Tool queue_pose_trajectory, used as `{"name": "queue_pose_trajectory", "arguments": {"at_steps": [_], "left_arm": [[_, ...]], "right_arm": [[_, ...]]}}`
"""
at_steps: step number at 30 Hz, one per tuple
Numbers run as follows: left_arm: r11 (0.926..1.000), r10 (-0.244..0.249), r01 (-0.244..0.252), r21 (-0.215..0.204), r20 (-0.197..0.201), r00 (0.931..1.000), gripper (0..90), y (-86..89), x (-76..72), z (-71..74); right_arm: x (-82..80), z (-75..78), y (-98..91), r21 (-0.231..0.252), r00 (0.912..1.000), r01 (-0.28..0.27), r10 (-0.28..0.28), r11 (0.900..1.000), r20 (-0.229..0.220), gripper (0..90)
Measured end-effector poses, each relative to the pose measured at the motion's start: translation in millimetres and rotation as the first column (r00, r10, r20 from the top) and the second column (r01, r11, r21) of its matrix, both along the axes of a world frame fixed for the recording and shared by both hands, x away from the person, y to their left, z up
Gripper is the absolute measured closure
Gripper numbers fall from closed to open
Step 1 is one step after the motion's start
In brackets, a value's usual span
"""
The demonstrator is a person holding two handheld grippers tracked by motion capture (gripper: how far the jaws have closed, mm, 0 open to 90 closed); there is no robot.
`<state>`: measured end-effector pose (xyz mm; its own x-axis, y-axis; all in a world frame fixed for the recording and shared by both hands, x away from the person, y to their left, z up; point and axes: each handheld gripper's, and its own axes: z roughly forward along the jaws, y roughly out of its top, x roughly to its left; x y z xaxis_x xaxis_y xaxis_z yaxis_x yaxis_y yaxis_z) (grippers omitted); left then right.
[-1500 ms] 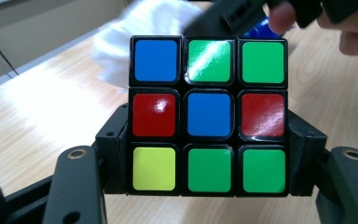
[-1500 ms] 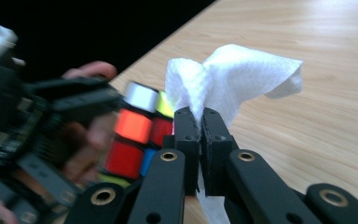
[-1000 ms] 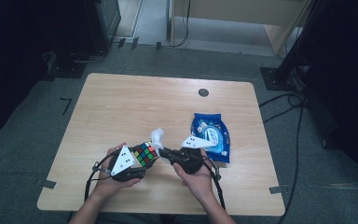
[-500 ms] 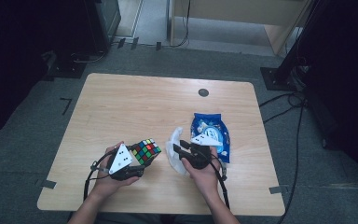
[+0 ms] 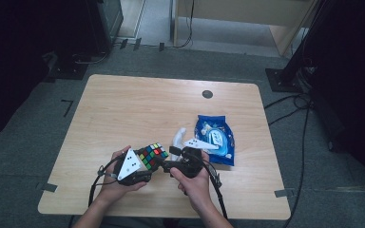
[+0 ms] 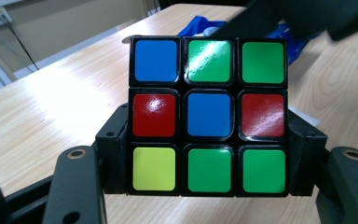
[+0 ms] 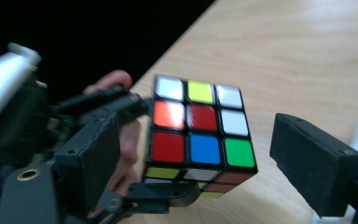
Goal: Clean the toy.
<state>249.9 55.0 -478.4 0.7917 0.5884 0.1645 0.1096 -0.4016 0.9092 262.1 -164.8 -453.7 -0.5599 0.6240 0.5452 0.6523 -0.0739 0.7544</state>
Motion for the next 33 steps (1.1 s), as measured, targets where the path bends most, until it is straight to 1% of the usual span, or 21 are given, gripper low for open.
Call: {"name": "queue_pose_trajectory", "arguments": {"at_steps": [1, 3, 4, 5, 6, 8, 9, 12, 15, 17, 18, 19, 20, 21, 22, 23, 25, 26, 28, 31, 33], "left_arm": [[1.0, -0.002, 0.002, -0.006, 0.003, 1.0, 34.0, -1.5, -1.3, 0.4], [1.0, -0.007, 0.007, -0.001, 0.009, 0.9999, 34.0, -2.8, -2.5, 0.9], [1.0, -0.008, 0.008, 0.004, 0.01, 0.9999, 34.0, -3.8, -2.8, 0.7], [1.0, -0.008, 0.008, 0.003, 0.007, 0.9999, 34.0, -4.9, -3.1, -0.1], [0.9999, -0.01, 0.01, -0.001, 0.004, 0.9999, 33.9, -4.8, -3.0, -0.5], [0.9999, -0.014, 0.014, -0.006, -0.008, 0.9999, 33.9, -4.2, -2.2, -1.1], [0.9998, -0.018, 0.018, -0.012, -0.014, 0.9997, 33.9, -3.9, -1.6, -1.7], [0.9996, -0.026, 0.026, -0.011, -0.029, 0.9992, 33.6, -5.1, -0.6, -2.5], [0.999, -0.045, 0.045, -0.001, -0.032, 0.9985, 30.8, -3.3, -0.5, -2.9], [0.9982, -0.058, 0.059, 0.013, -0.026, 0.9979, 30.3, -0.8, 0.3, -3.5], [0.9978, -0.06, 0.061, 0.028, -0.023, 0.9979, 30.4, 0.2, 0.9, -4.1], [0.9973, -0.05, 0.05, 0.053, -0.011, 0.9987, 31.0, 0.5, 1.3, -5.2], [0.996, -0.03, 0.03, 0.084, 0.004, 0.9995, 31.6, 0.2, 2.1, -6.9], [0.9948, -0.023, 0.022, 0.099, 0.008, 0.9997, 32.1, 0.3, 2.6, -7.7], [0.9944, -0.015, 0.014, 0.105, 0.01, 0.9998, 32.1, 0.5, 3.2, -8.2], [0.9947, -0.013, 0.012, 0.102, 0.011, 0.9999, 32.3, 0.6, 3.5, -8.0], [0.9955, -0.025, 0.023, 0.092, 0.019, 0.9995, 32.3, 0.7, 2.2, -5.9], [0.9943, -0.027, 0.025, 0.104, 0.02, 0.9994, 31.8, 0.1, 1.6, -5.6], [0.9923, -0.032, 0.028, 0.12, 0.03, 0.999, 31.5, -1.2, -0.1, -6.2], [0.9911, -0.037, 0.03, 0.13, 0.049, 0.9981, 30.4, -4.5, -2.9, -6.9], [0.9903, -0.041, 0.032, 0.135, 0.06, 0.9973, 28.7, -6.5, -4.6, -6.7]], "right_arm": [[0.5, -2.6, 1.6, -0.007, 0.9998, 0.003, -0.003, 1.0, -0.019, 16.8], [1.4, -6.9, 2.6, 0.0, 0.9989, 0.018, -0.018, 0.9998, -0.043, 22.2], [1.4, -8.5, 2.4, 0.009, 0.9983, 0.019, -0.018, 0.9998, -0.055, 24.4], [1.6, -9.9, 2.4, 0.02, 0.9979, 0.016, -0.014, 0.9997, -0.064, 29.0], [0.9, -10.6, 2.3, 0.037, 0.9973, 0.004, -0.001, 0.9993, -0.074, 32.1], [0.4, -10.4, 2.0, 0.04, 0.9964, 0.009, -0.006, 0.9992, -0.084, 33.2], [0.4, -10.1, 1.2, 0.05, 0.996, 0.013, -0.008, 0.9987, -0.089, 34.5], [0.8, -9.2, -0.4, 0.042, 0.9945, 0.015, -0.011, 0.999, -0.104, 34.6], [3.0, -8.0, -6.6, 0.028, 0.9946, 0.04, -0.037, 0.9988, -0.096, 34.7], [5.5, -3.7, -16.2, 0.047, 0.9937, 0.063, -0.058, 0.997, -0.096, 34.6], [6.4, -1.9, -19.3, 0.052, 0.994, 0.067, -0.062, 0.9964, -0.091, 34.6], [7.0, 0.7, -23.0, 0.054, 0.9941, 0.071, -0.066, 0.996, -0.086, 34.7], [7.1, 3.4, -25.7, 0.058, 0.9941, 0.071, -0.066, 0.9958, -0.086, 34.6], [7.3, 5.3, -27.1, 0.058, 0.995, 0.059, -0.054, 0.9966, -0.084, 34.6], [7.3, 5.9, -26.8, 0.053, 0.9955, 0.046, -0.042, 0.9975, -0.085, 34.6], [6.8, 6.1, -24.7, 0.046, 0.9958, 0.025, -0.021, 0.9986, -0.09, 34.6], [5.9, 5.1, -20.6, 0.029, 0.9961, 0.008, -0.005, 0.9995, -0.088, 34.6], [5.5, 4.1, -17.7, 0.017, 0.9959, 0.002, 0.0, 0.9998, -0.091, 34.6], [5.1, 3.3, -15.7, 0.012, 0.9965, -0.001, 0.002, 0.9999, -0.084, 34.6], [4.8, 2.9, -14.1, 0.001, 0.9972, -0.003, 0.003, 1.0, -0.074, 34.5], [4.8, 2.4, -13.2, -0.004, 0.9969, -0.004, 0.004, 1.0, -0.078, 34.5]]}}
